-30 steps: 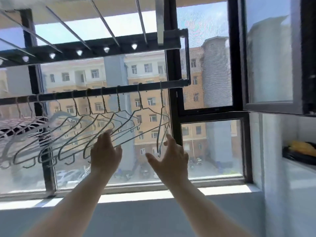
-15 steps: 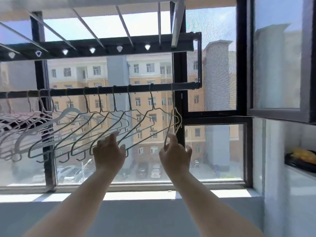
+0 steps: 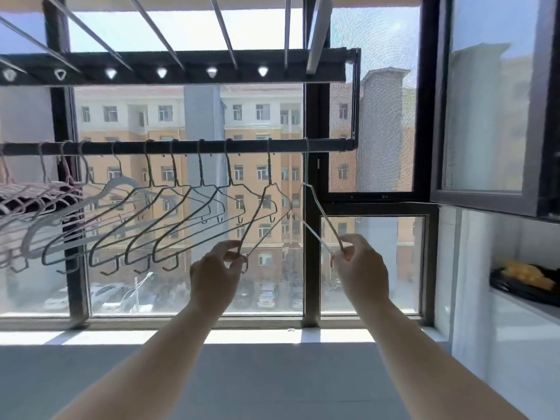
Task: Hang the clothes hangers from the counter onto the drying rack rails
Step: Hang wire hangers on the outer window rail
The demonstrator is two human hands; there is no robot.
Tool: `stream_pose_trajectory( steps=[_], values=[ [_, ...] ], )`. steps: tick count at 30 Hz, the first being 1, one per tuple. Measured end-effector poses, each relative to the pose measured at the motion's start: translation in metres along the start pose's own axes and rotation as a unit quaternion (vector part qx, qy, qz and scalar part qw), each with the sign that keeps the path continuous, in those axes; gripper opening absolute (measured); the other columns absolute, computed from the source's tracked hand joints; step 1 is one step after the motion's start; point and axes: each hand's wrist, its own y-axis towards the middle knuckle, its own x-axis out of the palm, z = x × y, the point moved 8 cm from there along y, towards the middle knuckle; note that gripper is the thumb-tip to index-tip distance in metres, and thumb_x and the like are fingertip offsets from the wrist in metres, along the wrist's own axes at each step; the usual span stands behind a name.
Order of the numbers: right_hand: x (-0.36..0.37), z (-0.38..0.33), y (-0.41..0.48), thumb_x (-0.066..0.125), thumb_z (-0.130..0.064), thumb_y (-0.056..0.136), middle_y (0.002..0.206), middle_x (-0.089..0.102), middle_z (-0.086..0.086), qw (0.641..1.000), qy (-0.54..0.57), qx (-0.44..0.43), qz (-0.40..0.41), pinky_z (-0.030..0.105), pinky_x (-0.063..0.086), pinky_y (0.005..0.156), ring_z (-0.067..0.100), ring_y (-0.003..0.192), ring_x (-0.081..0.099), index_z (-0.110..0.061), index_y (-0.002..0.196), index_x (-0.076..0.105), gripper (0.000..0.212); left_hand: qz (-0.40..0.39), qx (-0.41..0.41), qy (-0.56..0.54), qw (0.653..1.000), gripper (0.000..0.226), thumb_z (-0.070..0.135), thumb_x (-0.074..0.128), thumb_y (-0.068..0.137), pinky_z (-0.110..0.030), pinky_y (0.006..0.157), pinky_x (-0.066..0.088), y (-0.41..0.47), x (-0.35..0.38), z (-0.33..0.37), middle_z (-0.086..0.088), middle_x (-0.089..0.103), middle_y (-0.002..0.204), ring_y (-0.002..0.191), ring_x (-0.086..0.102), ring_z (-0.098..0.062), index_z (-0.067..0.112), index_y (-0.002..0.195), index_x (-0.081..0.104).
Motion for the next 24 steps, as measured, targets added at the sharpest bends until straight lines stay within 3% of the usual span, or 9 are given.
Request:
stream_pose_trajectory(
  steps=[4,12,18,21,24],
  values=[
    [-0.005,0.003,0.002,0.053,-0.005,0.09,0.093,0.07,0.015,1.0,0.014,-0.001,0.011,0.042,0.054,0.074,0.029,0.081,0.066,-0.007,0.116,0.057,0.027,-0.025,0.002,-0.059,0.998,0.03,0.006,0.061,0.084,-0.02,0.08,0.044,-0.006,0.01,0.012,-0.011,0.07,0.099,0.083,0.06,-0.013,0.006,0.114,0.06],
    [-0.011,0.003,0.002,0.051,-0.004,0.091,0.092,0.069,0.015,0.999,0.018,-0.019,0.024,0.033,0.054,0.07,0.028,0.08,0.066,-0.004,0.117,0.056,0.027,-0.046,-0.032,-0.113,0.992,0.032,0.006,0.061,0.084,-0.032,0.09,0.049,-0.01,0.022,0.017,-0.014,0.069,0.102,0.097,0.064,-0.024,0.005,0.117,0.058],
    [-0.012,0.005,0.003,0.051,-0.008,0.091,0.1,0.067,0.012,0.999,0.023,-0.02,0.028,0.034,0.051,0.077,0.028,0.091,0.063,-0.004,0.119,0.053,0.029,-0.055,0.006,-0.095,0.994,0.033,0.013,0.055,0.089,-0.02,0.09,0.041,-0.01,0.019,0.019,-0.01,0.064,0.115,0.099,0.057,-0.01,0.005,0.121,0.055],
    [-0.009,0.007,0.004,0.052,-0.01,0.09,0.107,0.064,0.008,0.999,0.03,-0.023,0.022,0.028,0.045,0.078,0.026,0.098,0.06,-0.005,0.122,0.051,0.031,0.032,0.037,-0.055,0.997,0.03,0.013,0.05,0.092,-0.022,0.098,0.031,-0.004,-0.008,0.012,-0.01,0.057,0.127,0.118,0.05,-0.019,0.006,0.121,0.057],
    [-0.007,0.009,0.005,0.052,-0.01,0.09,0.108,0.063,0.008,0.999,0.031,-0.025,0.016,0.029,0.044,0.079,0.025,0.1,0.058,-0.005,0.123,0.05,0.033,0.125,0.065,0.018,0.99,0.037,0.018,0.047,0.087,-0.034,0.107,0.025,0.002,-0.038,0.001,-0.016,0.052,0.131,0.127,0.042,-0.032,0.002,0.119,0.057]
  ],
)
